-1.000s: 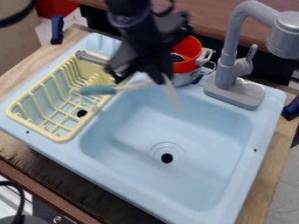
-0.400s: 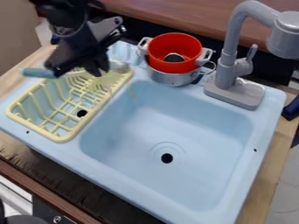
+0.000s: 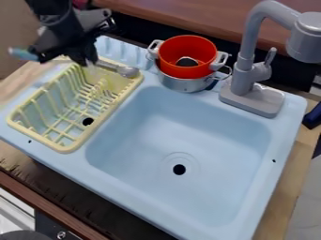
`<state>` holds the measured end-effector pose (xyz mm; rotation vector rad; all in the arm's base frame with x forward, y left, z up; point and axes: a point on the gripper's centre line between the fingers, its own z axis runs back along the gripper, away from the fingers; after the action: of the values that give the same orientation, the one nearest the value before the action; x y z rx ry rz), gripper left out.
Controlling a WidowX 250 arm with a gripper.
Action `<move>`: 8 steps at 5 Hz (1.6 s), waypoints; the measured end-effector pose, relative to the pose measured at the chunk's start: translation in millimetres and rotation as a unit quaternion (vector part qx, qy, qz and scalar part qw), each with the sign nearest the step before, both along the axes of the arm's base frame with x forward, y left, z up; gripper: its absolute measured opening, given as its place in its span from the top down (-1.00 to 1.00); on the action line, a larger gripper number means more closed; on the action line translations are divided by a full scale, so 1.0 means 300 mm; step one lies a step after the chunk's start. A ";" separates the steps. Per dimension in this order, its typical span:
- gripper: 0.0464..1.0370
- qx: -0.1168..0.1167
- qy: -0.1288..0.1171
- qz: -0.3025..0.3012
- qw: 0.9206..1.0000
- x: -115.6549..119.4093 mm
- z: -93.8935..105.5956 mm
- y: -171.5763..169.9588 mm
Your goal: Moving the spoon to the yellow basket.
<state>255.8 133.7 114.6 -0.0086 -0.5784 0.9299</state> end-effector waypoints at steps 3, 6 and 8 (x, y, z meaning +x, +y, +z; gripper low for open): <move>0.99 0.036 0.085 -0.119 0.989 -0.076 -0.093 0.048; 0.99 0.100 0.123 -0.395 0.905 -0.070 -0.129 0.029; 0.99 0.122 0.129 -0.466 0.867 -0.068 -0.154 0.023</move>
<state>235.5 140.5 68.2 0.0595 -0.3622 -0.0955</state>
